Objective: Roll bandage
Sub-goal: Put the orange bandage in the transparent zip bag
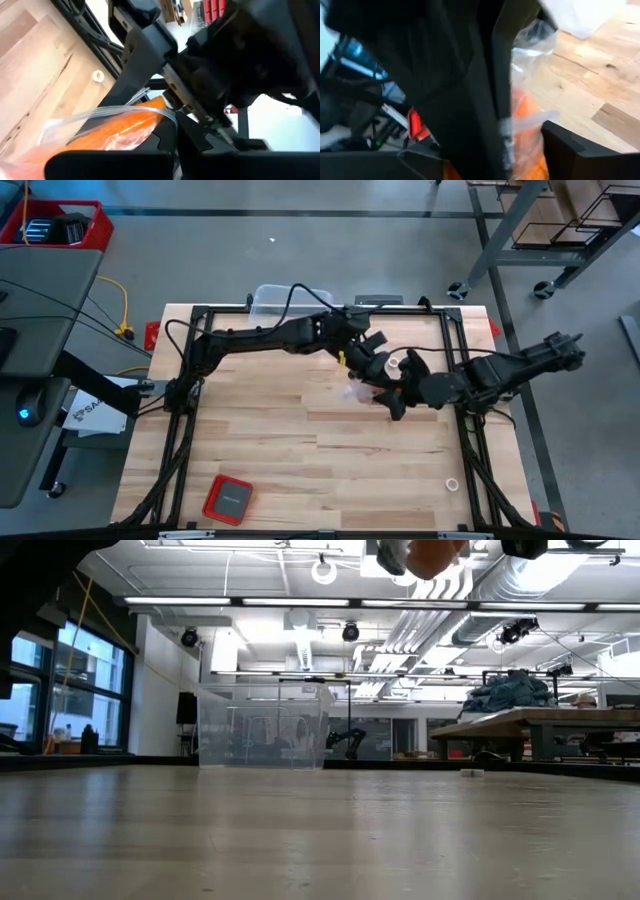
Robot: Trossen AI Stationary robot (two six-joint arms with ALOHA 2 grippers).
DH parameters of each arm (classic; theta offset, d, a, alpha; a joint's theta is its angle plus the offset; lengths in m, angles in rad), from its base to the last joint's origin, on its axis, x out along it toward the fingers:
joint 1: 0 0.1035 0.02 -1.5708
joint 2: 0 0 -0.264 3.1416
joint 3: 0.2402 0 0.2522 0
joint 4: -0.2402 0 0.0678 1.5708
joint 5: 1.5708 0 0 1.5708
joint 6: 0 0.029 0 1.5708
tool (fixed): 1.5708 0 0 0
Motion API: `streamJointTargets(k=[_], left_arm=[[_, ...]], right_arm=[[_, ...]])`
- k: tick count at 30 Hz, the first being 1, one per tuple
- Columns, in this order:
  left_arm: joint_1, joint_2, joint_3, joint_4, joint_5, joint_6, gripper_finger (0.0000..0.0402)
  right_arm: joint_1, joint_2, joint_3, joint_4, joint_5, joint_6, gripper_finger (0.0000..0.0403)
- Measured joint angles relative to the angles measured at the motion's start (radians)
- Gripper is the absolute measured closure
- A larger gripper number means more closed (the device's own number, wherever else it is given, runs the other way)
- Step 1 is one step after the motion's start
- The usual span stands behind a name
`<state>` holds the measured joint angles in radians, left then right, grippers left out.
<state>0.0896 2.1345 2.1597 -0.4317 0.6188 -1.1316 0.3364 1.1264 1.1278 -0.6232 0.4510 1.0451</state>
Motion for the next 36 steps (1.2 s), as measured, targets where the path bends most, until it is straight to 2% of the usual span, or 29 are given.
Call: streamJointTargets(k=[2,6,12,23,36], left_arm=[[-0.007,0.001,0.000,-0.010,0.000,0.003,0.0401],[0.004,0.009,-0.002,-0.009,0.023,0.007,0.0401],[0.033,0.013,-0.005,0.092,0.064,-0.105,0.0401],[0.035,0.013,-0.005,0.230,0.099,-0.266,0.0401],[0.063,0.013,-0.005,0.340,0.075,-0.360,0.0401]], right_arm=[[-0.013,-0.001,0.000,0.002,0.002,0.018,0.0211],[-0.035,0.000,0.000,0.004,-0.085,0.013,0.0211],[-0.031,-0.043,0.002,-0.015,-0.118,0.052,0.0211],[-0.029,-0.191,0.003,-0.028,-0.087,0.022,0.0211],[-0.029,-0.266,0.004,-0.019,0.033,-0.067,0.0211]])
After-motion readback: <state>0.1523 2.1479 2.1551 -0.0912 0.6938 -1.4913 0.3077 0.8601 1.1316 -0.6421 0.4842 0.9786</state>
